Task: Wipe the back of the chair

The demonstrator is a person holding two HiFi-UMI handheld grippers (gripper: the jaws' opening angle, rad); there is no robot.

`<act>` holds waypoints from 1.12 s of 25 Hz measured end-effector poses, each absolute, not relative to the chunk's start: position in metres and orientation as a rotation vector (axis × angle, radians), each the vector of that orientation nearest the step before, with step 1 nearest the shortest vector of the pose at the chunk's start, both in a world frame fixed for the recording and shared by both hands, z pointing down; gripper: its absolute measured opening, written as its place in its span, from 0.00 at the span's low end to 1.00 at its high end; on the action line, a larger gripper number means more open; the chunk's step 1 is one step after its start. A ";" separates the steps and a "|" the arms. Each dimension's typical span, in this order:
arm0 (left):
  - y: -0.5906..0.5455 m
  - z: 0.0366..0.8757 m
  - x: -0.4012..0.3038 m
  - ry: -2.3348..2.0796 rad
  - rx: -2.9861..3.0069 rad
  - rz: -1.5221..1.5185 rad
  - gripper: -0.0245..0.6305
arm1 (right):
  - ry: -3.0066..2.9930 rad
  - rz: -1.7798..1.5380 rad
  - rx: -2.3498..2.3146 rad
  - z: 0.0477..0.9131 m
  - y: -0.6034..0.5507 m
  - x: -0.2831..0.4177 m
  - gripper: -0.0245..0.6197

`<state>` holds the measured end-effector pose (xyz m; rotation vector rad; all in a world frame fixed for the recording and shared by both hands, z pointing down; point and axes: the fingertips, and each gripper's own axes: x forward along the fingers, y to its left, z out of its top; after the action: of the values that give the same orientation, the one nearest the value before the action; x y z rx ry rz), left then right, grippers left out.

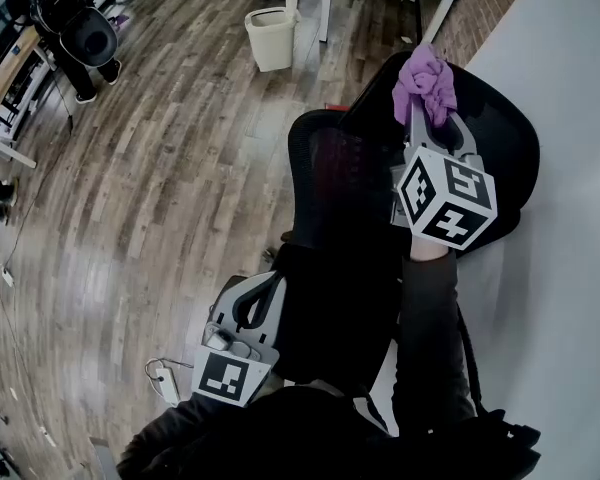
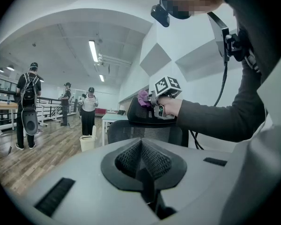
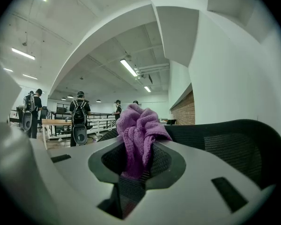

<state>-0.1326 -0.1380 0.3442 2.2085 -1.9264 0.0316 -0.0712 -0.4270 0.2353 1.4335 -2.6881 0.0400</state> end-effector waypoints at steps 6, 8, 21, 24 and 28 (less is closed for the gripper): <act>-0.131 0.340 -0.140 -1.947 2.196 0.019 0.04 | -2.712 0.050 1.403 0.230 -0.420 -0.084 0.18; -0.129 0.340 -0.141 -1.953 2.196 0.015 0.04 | -2.721 0.046 1.392 0.230 -0.417 -0.088 0.18; -0.112 0.340 -0.153 -1.986 2.165 0.002 0.04 | -2.763 0.024 1.317 0.226 -0.395 -0.118 0.18; -0.112 0.339 -0.153 -1.983 2.167 0.004 0.04 | -2.778 0.018 1.294 0.224 -0.391 -0.123 0.18; -0.112 0.340 -0.153 -1.988 2.161 0.006 0.04 | -2.793 0.011 1.274 0.224 -0.388 -0.128 0.18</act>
<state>-0.1533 -0.1115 0.3396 2.1613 -1.9876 0.0057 -0.1275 -0.3877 0.2243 1.2740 -2.7932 0.0107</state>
